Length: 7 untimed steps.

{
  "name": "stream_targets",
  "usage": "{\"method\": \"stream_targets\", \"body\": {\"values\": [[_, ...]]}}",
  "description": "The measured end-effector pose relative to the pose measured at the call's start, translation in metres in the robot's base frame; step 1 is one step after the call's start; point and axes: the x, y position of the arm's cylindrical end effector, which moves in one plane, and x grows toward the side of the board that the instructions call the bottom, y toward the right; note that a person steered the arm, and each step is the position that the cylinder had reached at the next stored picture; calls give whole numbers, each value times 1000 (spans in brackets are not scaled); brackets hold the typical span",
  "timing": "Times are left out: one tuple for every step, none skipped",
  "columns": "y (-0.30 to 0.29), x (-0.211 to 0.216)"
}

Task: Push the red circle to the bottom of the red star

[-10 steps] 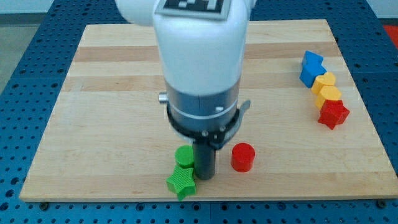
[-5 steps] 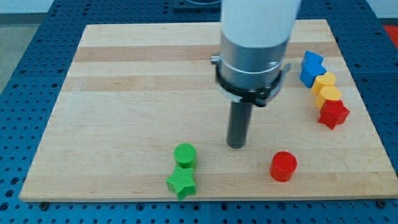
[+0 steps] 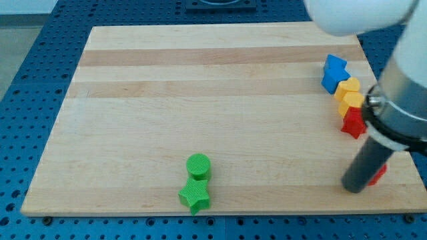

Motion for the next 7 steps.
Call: {"method": "stream_targets", "body": {"values": [[27, 0], [28, 17], [52, 27], [66, 19], [61, -4], [48, -25], [46, -34]]}}
